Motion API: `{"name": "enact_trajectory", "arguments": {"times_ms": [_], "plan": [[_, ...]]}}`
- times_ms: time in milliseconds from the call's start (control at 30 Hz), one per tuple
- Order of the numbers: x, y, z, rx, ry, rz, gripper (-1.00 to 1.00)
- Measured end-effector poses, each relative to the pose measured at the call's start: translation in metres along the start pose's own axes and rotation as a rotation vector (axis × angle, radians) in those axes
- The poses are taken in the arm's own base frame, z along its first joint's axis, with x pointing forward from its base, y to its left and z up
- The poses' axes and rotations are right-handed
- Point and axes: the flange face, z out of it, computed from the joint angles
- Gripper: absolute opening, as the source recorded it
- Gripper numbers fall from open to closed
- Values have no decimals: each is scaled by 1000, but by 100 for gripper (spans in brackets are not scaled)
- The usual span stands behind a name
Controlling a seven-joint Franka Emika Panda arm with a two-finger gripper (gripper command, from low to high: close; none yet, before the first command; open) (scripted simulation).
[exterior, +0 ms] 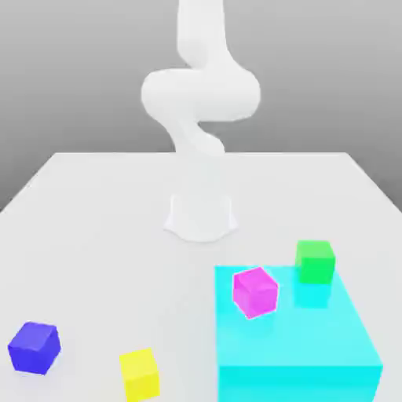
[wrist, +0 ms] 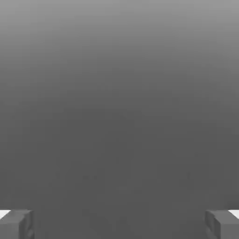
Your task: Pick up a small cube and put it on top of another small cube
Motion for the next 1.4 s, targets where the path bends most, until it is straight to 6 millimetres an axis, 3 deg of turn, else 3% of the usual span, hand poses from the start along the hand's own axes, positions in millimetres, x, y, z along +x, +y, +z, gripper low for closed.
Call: {"name": "enact_trajectory", "arguments": {"times_ms": [167,333,533,700,900,1067,1100,1300,1400], "plan": [[26,41,96,-78,-117,27,0],[36,97,183,-163,-213,59,0],[32,180,272,-279,-309,98,0],[19,266,326,-395,-368,137,0],[-12,365,369,-545,-435,149,0],[-40,412,412,-578,-445,149,0],[-45,417,419,-578,-446,150,-100],[-47,419,422,-578,-448,152,-100],[-35,406,404,-579,-447,149,-100]]}}
